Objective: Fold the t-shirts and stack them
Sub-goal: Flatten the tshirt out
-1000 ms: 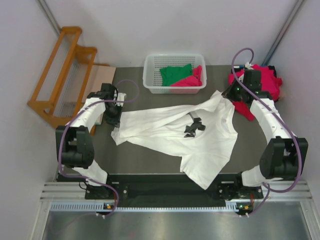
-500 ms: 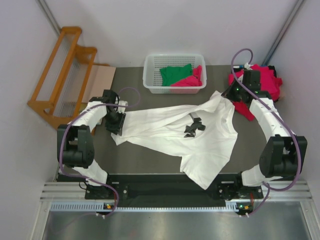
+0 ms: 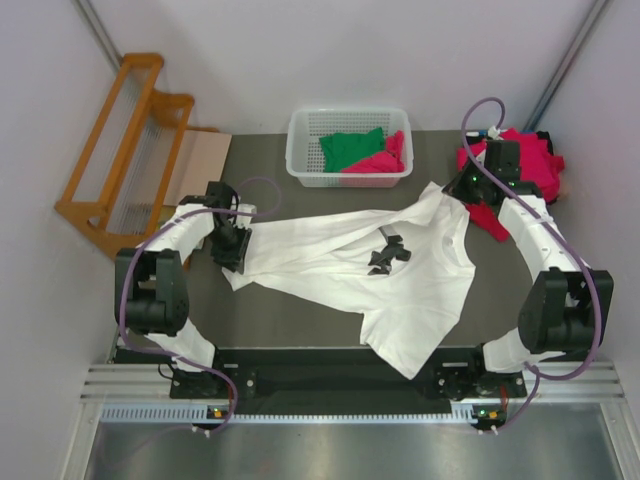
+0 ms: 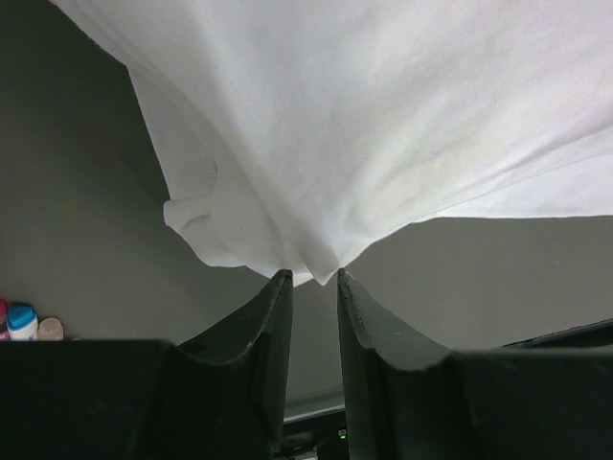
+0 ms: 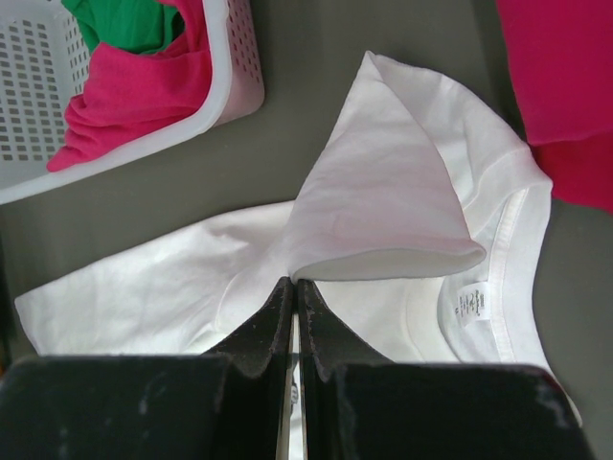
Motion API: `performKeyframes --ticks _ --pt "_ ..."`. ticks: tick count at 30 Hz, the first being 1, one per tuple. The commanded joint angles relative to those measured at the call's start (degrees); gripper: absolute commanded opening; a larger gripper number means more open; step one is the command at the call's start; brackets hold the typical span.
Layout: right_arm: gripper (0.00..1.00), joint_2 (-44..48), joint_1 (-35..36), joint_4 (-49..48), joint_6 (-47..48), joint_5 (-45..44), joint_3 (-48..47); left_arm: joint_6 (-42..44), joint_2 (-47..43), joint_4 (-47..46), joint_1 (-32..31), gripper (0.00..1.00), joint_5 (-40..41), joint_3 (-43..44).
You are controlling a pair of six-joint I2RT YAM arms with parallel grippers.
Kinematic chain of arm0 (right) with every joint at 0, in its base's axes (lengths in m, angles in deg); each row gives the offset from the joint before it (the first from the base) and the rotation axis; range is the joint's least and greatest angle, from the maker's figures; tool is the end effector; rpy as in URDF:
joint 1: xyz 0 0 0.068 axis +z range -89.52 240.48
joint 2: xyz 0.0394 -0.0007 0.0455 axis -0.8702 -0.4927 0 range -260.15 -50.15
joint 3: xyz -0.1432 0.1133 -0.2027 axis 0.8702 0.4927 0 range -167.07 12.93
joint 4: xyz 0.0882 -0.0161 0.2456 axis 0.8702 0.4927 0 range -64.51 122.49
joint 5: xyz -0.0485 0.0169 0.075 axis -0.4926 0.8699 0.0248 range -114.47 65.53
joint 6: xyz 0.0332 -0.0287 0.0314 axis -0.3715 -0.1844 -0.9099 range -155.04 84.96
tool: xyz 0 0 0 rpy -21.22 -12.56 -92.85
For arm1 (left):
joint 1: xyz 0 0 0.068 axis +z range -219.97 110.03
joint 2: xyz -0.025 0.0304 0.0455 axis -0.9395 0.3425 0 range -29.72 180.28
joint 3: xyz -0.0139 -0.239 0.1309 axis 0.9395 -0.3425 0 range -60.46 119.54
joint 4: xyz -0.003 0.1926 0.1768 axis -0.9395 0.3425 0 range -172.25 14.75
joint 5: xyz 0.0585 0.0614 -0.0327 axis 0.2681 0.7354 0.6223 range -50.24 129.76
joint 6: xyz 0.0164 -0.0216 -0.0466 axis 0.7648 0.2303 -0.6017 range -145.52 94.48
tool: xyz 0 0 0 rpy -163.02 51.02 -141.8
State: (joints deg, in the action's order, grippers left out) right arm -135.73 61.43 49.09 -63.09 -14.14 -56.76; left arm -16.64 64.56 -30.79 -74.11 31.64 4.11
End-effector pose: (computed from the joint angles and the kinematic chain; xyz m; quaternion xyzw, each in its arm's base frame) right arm 0.3357 0.0120 0.2979 0.1737 0.8846 0.1852 0.3911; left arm 0.2978 -0.0267 0.1996 0.1182 0.9875 -0.0674 0.0796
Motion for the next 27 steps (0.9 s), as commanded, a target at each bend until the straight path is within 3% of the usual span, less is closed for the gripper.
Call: performKeyframes --ticks 1,14,27 --pt "0.00 0.2 -0.2 -2.2 0.9 -0.6 -0.4 0.3 0.8 -1.2 0.3 0.30 -1.3 -0.2" --pt "0.00 0.0 -0.3 -2.5 0.8 -0.2 -0.2 0.1 2.5 -2.0 -1.1 0.28 -1.3 -1.0" --pt "0.00 -0.4 -0.3 -2.5 0.9 -0.1 -0.2 0.1 2.0 -1.6 -1.1 0.12 -0.7 -0.3"
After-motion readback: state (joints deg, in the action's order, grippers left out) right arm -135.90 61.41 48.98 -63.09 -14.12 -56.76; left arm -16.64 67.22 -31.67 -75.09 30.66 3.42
